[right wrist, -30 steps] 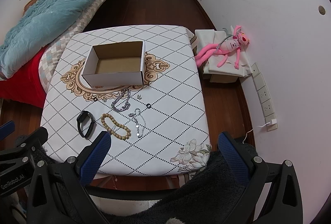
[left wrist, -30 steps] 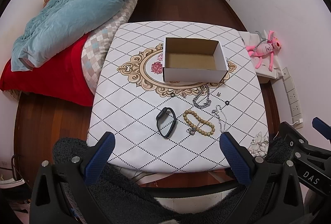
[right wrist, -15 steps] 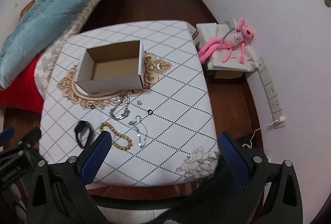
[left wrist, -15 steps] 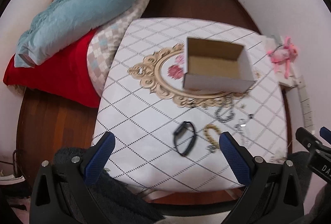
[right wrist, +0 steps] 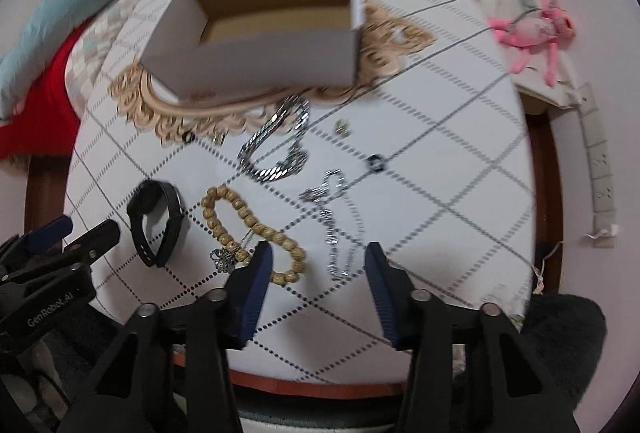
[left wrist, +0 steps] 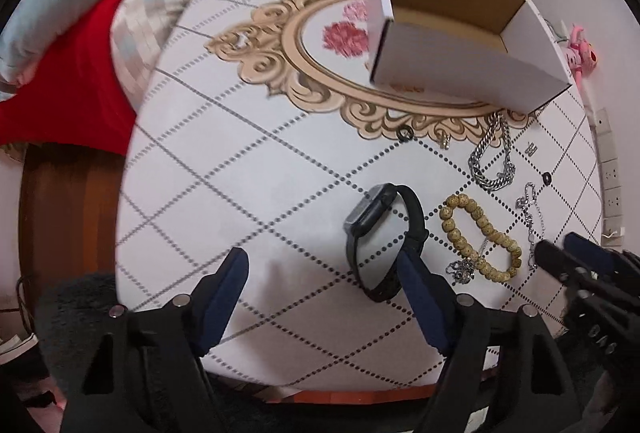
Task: Organize jewelry
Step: 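Grasp the black watch band with the left tool while the right tool grasps the wooden bead bracelet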
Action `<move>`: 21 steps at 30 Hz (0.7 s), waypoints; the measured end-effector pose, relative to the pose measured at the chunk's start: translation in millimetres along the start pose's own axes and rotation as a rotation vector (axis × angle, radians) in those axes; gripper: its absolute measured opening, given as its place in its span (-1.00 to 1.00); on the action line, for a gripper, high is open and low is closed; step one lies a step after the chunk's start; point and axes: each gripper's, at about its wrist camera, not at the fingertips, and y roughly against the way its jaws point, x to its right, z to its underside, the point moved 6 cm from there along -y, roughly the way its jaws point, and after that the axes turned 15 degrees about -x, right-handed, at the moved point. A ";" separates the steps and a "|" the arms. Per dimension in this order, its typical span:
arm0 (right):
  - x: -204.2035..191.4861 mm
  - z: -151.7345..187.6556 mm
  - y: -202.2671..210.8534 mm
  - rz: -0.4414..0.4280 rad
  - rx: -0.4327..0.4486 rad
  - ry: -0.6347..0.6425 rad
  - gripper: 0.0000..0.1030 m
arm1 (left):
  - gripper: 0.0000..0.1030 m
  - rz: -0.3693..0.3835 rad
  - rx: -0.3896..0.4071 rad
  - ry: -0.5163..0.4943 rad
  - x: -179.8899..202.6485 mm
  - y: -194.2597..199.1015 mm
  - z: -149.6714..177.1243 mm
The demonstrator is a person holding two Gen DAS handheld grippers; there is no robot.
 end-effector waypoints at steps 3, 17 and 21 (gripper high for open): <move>-10.7 -3.3 -15.2 0.013 -0.010 0.034 -0.10 | 0.05 0.007 -0.024 -0.002 3.0 -12.7 -3.3; -34.2 -10.8 -45.3 0.077 -0.024 0.132 -0.10 | -0.90 -0.002 -0.007 -0.012 -6.4 -29.5 -4.7; -40.1 -8.4 -49.4 0.109 -0.002 0.158 -0.11 | -0.91 0.000 -0.006 -0.002 -11.1 -27.3 -4.9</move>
